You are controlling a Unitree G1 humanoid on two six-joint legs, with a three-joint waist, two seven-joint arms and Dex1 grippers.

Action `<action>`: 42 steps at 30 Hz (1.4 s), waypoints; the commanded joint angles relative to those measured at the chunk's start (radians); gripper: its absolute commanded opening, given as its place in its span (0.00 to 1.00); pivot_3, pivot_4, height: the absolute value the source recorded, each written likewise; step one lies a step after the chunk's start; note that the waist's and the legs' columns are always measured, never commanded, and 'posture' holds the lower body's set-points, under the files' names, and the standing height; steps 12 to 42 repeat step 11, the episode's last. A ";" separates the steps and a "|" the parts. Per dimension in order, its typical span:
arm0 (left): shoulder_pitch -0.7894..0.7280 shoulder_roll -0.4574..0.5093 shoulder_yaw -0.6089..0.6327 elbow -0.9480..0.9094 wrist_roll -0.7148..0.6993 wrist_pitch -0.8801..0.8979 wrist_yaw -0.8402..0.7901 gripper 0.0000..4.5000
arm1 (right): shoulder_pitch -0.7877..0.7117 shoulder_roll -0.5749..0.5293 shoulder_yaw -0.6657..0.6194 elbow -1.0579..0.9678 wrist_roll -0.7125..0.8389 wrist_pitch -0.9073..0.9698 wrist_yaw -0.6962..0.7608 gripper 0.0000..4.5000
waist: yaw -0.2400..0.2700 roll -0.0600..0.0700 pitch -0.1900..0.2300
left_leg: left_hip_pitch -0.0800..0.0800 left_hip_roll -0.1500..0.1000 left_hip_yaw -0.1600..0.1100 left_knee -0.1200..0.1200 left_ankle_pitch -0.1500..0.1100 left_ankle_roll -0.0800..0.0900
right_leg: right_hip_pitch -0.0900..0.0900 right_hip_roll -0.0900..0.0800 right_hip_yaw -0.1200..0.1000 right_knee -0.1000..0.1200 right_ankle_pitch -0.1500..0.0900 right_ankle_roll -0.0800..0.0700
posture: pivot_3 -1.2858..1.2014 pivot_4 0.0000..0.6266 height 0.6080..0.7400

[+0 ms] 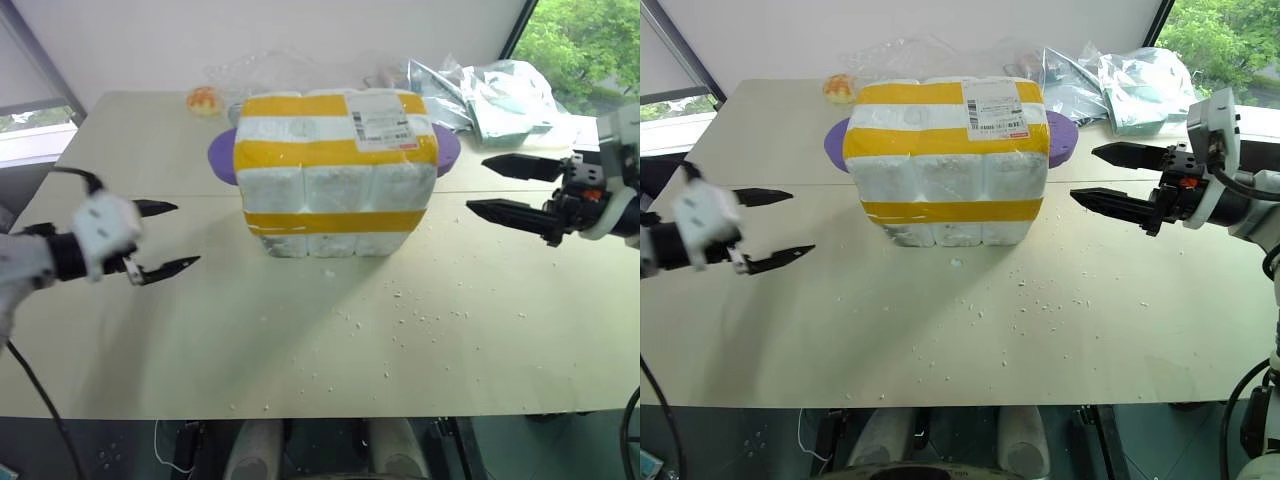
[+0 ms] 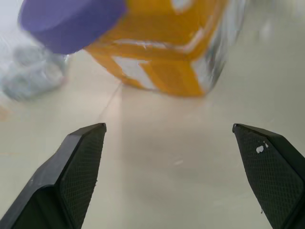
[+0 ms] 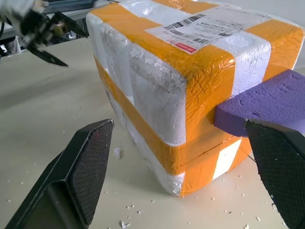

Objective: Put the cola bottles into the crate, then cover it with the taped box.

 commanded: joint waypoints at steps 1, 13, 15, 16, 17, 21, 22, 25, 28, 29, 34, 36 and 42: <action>-0.026 0.042 0.165 0.014 -0.233 0.257 -0.079 0.99 | -0.033 -0.015 0.007 0.022 -0.021 -0.034 0.025 1.00 | -0.001 0.000 0.000 | 0.000 0.000 0.000 0.000 0.000 0.000 | 0.000 0.000 0.000 0.000 0.000 0.000 | 0.52 0.24 0.98; -0.117 0.092 0.245 0.128 -0.276 0.480 -0.210 0.99 | -0.049 -0.021 0.033 0.084 -0.049 -0.050 0.091 1.00 | -0.005 0.001 0.000 | 0.002 0.000 0.001 -0.001 0.000 0.000 | 0.000 0.001 0.001 0.000 0.000 -0.001 | 0.52 0.24 0.98; -0.117 0.092 0.245 0.128 -0.276 0.480 -0.210 0.99 | -0.049 -0.021 0.033 0.084 -0.049 -0.050 0.091 1.00 | -0.005 0.001 0.000 | 0.002 0.000 0.001 -0.001 0.000 0.000 | 0.000 0.001 0.001 0.000 0.000 -0.001 | 0.52 0.24 0.98; -0.117 0.092 0.245 0.128 -0.276 0.480 -0.210 0.99 | -0.049 -0.021 0.033 0.084 -0.049 -0.050 0.091 1.00 | -0.005 0.001 0.000 | 0.002 0.000 0.001 -0.001 0.000 0.000 | 0.000 0.001 0.001 0.000 0.000 -0.001 | 0.52 0.24 0.98; -0.117 0.092 0.245 0.128 -0.276 0.480 -0.210 0.99 | -0.049 -0.021 0.033 0.084 -0.049 -0.050 0.091 1.00 | -0.005 0.001 0.000 | 0.002 0.000 0.001 -0.001 0.000 0.000 | 0.000 0.001 0.001 0.000 0.000 -0.001 | 0.52 0.24 0.98; -0.117 0.092 0.245 0.128 -0.276 0.480 -0.210 0.99 | -0.049 -0.021 0.033 0.084 -0.049 -0.050 0.091 1.00 | -0.005 0.001 0.000 | 0.002 0.000 0.001 -0.001 0.000 0.000 | 0.000 0.001 0.001 0.000 0.000 -0.001 | 0.52 0.24 0.98; -0.117 0.092 0.245 0.128 -0.276 0.480 -0.210 0.99 | -0.049 -0.021 0.033 0.084 -0.049 -0.050 0.091 1.00 | -0.005 0.001 0.000 | 0.002 0.000 0.001 -0.001 0.000 0.000 | 0.000 0.001 0.001 0.000 0.000 -0.001 | 0.52 0.24 0.98; -0.117 0.092 0.245 0.128 -0.276 0.480 -0.210 0.99 | -0.049 -0.021 0.033 0.084 -0.049 -0.050 0.091 1.00 | -0.005 0.001 0.000 | 0.002 0.000 0.001 -0.001 0.000 0.000 | 0.000 0.001 0.001 0.000 0.000 -0.001 | 0.52 0.24 0.98; -0.117 0.092 0.245 0.128 -0.276 0.480 -0.210 0.99 | -0.049 -0.021 0.033 0.084 -0.049 -0.050 0.091 1.00 | -0.005 0.001 0.000 | 0.002 0.000 0.001 -0.001 0.000 0.000 | 0.000 0.001 0.001 0.000 0.000 -0.001 | 0.52 0.24 0.98; -0.117 0.092 0.245 0.128 -0.276 0.480 -0.210 0.99 | -0.049 -0.021 0.033 0.084 -0.049 -0.050 0.091 1.00 | -0.005 0.001 0.000 | 0.002 0.000 0.001 -0.001 0.000 0.000 | 0.000 0.001 0.001 0.000 0.000 -0.001 | 0.52 0.24 0.98; -0.117 0.092 0.245 0.128 -0.276 0.480 -0.210 0.99 | -0.049 -0.021 0.033 0.084 -0.049 -0.050 0.091 1.00 | -0.005 0.001 0.000 | 0.002 0.000 0.001 -0.001 0.000 0.000 | 0.000 0.001 0.001 0.000 0.000 -0.001 | 0.52 0.24 0.98; -0.117 0.092 0.245 0.128 -0.276 0.480 -0.210 0.99 | -0.049 -0.021 0.033 0.084 -0.049 -0.050 0.091 1.00 | -0.005 0.001 0.000 | 0.002 0.000 0.001 -0.001 0.000 0.000 | 0.000 0.001 0.001 0.000 0.000 -0.001 | 0.52 0.24 0.98; -0.117 0.092 0.245 0.128 -0.276 0.480 -0.210 0.99 | -0.049 -0.021 0.033 0.084 -0.049 -0.050 0.091 1.00 | -0.005 0.001 0.000 | 0.002 0.000 0.001 -0.001 0.000 0.000 | 0.000 0.001 0.001 0.000 0.000 -0.001 | 0.52 0.24 0.98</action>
